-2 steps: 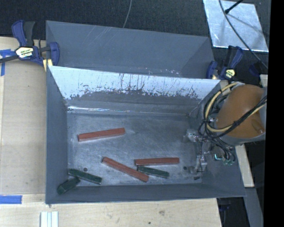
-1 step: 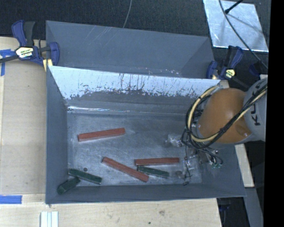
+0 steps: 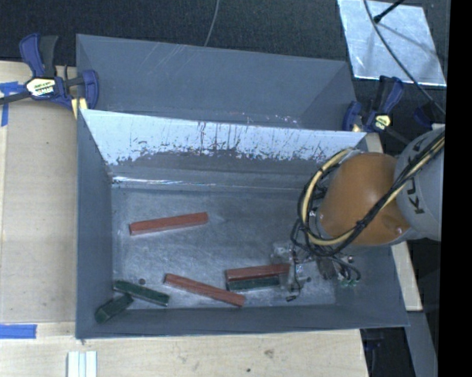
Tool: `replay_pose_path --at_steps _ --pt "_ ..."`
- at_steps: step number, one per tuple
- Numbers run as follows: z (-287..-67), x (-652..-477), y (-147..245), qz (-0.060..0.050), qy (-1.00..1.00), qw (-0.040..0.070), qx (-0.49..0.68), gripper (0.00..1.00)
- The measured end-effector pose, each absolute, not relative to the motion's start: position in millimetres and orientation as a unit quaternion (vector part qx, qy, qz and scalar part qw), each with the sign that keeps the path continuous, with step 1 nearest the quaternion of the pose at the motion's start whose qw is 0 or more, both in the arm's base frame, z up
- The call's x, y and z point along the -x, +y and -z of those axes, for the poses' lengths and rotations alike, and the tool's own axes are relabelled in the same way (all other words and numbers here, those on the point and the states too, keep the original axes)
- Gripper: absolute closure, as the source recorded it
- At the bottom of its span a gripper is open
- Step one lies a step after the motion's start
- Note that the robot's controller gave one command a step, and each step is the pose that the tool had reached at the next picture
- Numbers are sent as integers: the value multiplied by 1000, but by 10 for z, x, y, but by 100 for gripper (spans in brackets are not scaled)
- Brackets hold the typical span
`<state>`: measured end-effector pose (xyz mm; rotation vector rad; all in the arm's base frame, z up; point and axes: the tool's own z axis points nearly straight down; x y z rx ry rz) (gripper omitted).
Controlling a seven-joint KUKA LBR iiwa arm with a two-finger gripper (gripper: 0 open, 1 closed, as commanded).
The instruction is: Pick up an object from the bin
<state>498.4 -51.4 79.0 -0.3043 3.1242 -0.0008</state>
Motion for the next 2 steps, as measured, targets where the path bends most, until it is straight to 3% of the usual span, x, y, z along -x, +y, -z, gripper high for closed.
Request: replay_pose_path --at_steps 1,2 --pt "-790 -4984 -514 0 995 1 97 100" --pt "-2509 -5360 -361 1 996 4 88 100"
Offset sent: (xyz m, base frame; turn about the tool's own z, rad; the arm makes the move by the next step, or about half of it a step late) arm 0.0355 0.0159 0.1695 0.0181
